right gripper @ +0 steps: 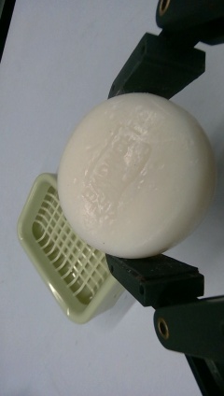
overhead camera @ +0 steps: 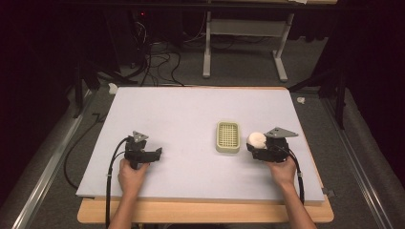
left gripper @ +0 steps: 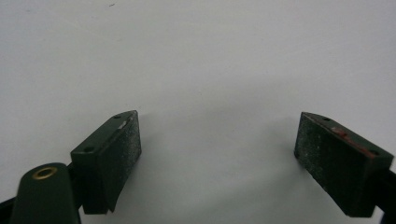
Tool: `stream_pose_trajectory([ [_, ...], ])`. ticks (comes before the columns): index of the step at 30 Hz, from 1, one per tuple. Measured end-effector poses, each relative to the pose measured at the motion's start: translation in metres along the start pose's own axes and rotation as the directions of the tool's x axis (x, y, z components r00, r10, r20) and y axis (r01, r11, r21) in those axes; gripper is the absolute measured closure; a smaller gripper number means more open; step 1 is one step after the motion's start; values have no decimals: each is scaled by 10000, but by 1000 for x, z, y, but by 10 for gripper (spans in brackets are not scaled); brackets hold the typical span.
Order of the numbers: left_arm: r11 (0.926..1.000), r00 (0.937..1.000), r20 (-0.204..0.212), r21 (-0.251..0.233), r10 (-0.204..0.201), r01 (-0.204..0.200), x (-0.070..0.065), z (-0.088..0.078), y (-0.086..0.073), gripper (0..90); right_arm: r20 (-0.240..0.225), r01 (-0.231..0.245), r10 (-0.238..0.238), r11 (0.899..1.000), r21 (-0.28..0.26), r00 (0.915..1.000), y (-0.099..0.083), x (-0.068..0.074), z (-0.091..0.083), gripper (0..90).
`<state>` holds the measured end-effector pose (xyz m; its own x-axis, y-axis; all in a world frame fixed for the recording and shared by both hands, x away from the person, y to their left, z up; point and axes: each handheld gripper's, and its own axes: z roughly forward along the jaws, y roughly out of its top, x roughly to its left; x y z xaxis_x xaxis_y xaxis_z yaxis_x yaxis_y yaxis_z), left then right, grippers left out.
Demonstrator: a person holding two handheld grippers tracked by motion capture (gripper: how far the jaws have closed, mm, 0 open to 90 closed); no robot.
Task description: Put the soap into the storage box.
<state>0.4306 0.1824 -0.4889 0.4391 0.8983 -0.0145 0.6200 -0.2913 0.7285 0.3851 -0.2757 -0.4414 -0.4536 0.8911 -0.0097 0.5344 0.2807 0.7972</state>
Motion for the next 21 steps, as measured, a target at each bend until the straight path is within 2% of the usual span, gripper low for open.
stream_pose_trajectory([
  [9,10000,10000,-1,-4,-9,9,0,0,0,151,-440,231,-240,9995,-209,9987,15,9,-5,247],
  [12,10000,10000,7,0,-9,9,0,0,0,151,-654,160,-174,9996,-214,9977,18,10,-5,247],
  [21,10000,10000,5,0,-7,7,0,0,0,151,-862,238,-261,9994,-270,9959,27,15,-4,247],
])
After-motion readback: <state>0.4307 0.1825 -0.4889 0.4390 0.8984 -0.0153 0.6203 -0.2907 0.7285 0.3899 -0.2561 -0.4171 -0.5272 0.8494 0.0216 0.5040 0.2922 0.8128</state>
